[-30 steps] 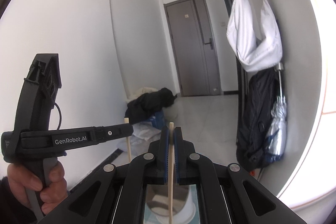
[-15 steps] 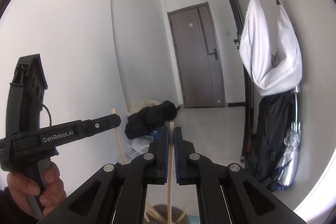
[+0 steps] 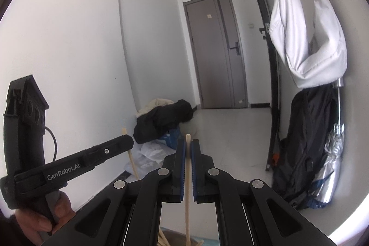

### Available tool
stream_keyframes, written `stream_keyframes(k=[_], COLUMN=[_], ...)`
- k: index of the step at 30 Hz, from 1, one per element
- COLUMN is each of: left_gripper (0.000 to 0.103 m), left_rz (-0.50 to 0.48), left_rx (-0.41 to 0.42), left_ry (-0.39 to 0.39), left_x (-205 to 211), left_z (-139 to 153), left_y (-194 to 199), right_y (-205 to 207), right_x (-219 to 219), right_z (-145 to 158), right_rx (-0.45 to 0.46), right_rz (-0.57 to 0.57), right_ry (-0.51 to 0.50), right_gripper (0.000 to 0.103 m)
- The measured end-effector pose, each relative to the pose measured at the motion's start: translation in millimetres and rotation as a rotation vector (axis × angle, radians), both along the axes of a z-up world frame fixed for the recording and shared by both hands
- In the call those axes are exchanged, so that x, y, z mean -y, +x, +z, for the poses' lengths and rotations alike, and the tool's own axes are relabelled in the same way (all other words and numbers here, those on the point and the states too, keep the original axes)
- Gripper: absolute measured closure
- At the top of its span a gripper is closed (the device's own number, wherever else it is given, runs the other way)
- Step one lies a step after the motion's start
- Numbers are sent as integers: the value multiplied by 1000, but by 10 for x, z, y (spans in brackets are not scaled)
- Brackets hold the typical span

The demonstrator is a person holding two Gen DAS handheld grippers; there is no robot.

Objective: Organize utensils
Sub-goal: 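Lift both held chopsticks up over the caddy opening, then open the right gripper over the caddy, then open the left gripper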

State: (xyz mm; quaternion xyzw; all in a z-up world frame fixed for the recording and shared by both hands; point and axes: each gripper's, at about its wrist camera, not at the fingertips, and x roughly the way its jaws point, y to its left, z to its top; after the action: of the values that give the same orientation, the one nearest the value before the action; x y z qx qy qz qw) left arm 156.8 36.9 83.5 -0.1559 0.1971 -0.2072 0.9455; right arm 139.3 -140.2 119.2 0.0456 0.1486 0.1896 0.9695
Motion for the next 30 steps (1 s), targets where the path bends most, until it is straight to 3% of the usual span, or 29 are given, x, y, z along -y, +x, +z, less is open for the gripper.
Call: stream_keyframes(k=[19,30], left_gripper=[100,97], left_rz=[-63,-107], left_rx=[49,-25], left_ry=[73,110], left_x=[110,67], left_z=[-183,-273], left_y=[-190,-314], right_y=[53,-85], right_x=[-31,-121], right_z=[-338,-452], right_rx=[-79,-129], right_rz=[6,50], right_ry=[-33,-78], right_gripper=[99,96])
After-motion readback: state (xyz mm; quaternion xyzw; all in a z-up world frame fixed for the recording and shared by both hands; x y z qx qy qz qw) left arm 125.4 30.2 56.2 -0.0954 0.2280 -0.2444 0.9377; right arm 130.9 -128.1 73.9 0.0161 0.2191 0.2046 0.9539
